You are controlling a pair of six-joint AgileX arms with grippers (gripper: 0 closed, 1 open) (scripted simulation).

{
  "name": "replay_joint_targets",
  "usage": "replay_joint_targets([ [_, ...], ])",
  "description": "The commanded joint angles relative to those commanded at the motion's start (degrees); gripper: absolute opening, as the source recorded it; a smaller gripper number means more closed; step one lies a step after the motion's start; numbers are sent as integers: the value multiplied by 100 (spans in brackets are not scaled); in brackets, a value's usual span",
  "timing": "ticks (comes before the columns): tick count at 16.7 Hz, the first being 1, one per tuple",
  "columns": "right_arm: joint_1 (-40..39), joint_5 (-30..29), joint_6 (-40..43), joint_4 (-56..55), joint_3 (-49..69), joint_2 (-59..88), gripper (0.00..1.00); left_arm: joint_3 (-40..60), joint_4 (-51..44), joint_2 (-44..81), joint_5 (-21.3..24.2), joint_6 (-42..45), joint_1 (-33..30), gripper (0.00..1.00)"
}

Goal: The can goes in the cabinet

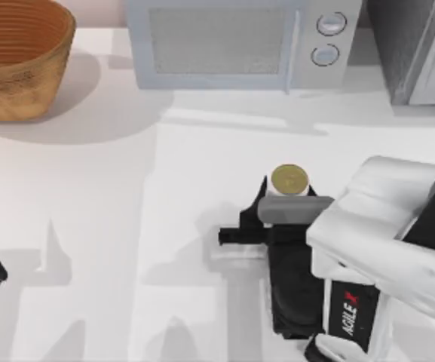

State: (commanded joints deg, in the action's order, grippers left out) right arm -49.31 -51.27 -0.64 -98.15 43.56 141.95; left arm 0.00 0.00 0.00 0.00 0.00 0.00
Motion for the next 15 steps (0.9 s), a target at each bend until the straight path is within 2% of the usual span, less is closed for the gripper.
replay_joint_targets([
  [3, 13, 16, -21, 175, -2, -192, 0, 0, 0, 0, 0, 0, 0, 100],
  [15, 31, 28, -33, 2143, -135, -2306, 0, 0, 0, 0, 0, 0, 0, 100],
])
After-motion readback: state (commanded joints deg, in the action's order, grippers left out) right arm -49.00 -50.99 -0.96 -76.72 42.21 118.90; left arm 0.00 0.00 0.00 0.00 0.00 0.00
